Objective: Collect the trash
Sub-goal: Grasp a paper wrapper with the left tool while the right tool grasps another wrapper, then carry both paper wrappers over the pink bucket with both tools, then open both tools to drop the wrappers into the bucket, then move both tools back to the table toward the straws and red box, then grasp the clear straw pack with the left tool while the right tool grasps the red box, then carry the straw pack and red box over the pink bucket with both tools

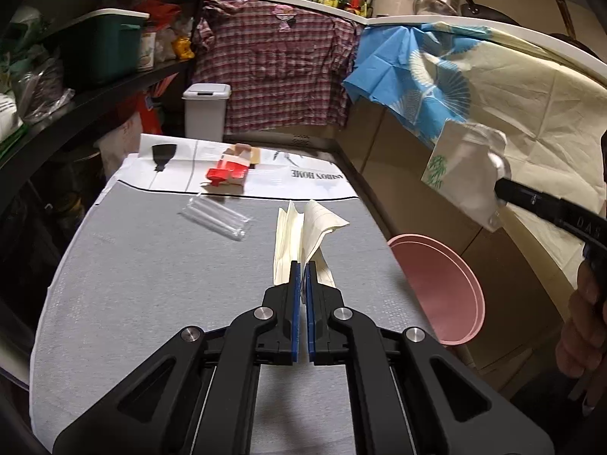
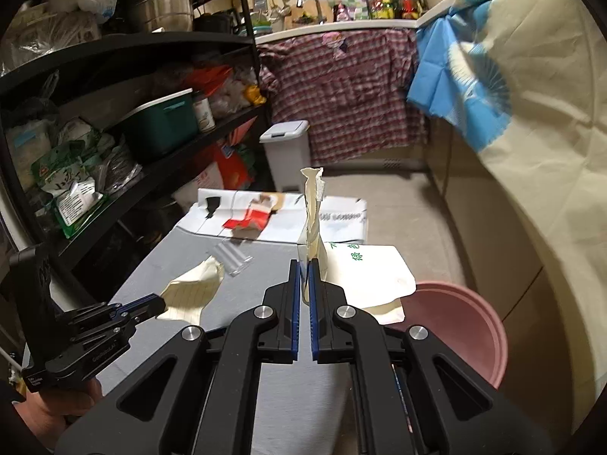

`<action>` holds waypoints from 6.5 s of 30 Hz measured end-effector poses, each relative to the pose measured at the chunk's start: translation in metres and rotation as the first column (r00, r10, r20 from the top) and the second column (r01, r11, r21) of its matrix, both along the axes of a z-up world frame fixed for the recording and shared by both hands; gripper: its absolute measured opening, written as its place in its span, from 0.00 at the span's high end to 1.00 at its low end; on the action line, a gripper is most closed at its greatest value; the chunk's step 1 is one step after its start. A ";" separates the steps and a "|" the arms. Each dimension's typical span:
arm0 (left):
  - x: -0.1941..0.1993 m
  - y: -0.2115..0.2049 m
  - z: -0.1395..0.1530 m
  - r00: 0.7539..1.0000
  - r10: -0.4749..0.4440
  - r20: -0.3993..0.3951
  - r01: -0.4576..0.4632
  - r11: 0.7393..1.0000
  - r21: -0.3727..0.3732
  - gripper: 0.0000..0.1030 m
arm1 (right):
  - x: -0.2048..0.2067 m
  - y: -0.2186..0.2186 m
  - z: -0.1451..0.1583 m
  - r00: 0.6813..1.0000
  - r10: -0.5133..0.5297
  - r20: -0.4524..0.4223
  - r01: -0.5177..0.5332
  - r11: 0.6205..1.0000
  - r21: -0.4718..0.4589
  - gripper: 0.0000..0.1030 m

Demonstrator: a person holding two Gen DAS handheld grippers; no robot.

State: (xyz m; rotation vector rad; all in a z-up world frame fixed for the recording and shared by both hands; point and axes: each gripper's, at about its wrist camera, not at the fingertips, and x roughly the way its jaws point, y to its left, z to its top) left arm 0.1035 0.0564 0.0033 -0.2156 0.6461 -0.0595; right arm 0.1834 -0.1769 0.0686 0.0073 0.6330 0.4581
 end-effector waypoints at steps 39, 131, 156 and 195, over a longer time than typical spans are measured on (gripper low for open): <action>0.072 -0.160 -0.045 0.958 -0.285 -0.038 0.285 0.958 0.012 0.97 | 0.055 -0.128 -0.074 0.947 -0.297 -0.122 0.299 0.954 -0.003 0.96; 0.130 0.161 -0.095 0.862 0.455 -0.224 -0.469 0.883 -0.013 0.97 | 0.216 0.190 -0.152 0.896 0.243 -0.372 -0.072 0.905 0.419 0.47; 0.088 0.149 -0.071 0.909 0.380 -0.171 -0.394 0.917 -0.061 0.97 | 0.182 0.174 -0.151 0.881 0.151 -0.448 -0.023 0.960 0.279 0.98; -0.024 0.006 -0.003 0.971 0.234 -0.037 -0.234 0.972 -0.001 0.97 | 0.001 -0.015 -0.036 0.994 0.052 -0.096 -0.054 0.998 -0.016 0.98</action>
